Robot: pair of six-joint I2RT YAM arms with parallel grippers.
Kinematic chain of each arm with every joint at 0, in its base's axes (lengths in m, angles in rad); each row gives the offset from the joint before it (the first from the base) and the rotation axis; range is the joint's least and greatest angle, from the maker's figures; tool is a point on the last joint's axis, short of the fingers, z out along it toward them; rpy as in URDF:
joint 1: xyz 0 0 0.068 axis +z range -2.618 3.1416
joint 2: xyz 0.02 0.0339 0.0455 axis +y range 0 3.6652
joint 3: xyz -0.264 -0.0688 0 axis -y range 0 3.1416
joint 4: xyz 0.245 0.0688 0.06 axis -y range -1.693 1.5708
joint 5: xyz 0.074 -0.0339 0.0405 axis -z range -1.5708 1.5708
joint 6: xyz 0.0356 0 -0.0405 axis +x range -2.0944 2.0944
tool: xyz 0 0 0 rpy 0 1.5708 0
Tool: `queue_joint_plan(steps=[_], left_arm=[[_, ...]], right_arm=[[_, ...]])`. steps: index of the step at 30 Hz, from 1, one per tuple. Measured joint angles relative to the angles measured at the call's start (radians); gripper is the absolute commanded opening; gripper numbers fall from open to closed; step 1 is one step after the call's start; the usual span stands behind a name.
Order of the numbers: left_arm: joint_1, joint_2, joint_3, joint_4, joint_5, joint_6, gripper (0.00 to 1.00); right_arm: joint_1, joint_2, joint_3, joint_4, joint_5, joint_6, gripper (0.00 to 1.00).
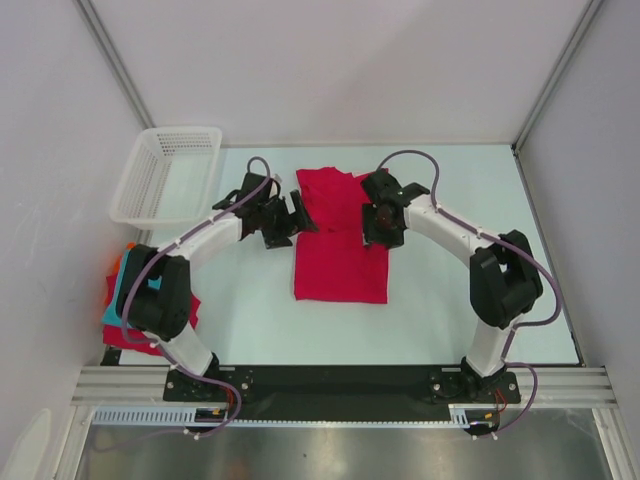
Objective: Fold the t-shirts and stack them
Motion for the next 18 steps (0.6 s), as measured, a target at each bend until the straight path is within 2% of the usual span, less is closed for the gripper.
queue_joint_plan(steps=[7,13,18], left_arm=[[0.0,-0.086,-0.14,0.019,0.01,0.006,0.96],[-0.019,-0.243,-0.356,0.054,0.011,-0.006,0.96],[-0.067,-0.28,-0.44,0.093,0.01,-0.021,0.96]], right_arm=[[0.052,-0.096,-0.028,0.013,0.006,0.016,0.57],[0.113,-0.222,-0.24,0.053,0.002,0.071,0.58],[0.147,-0.246,-0.385,0.066,0.004,0.109,0.58]])
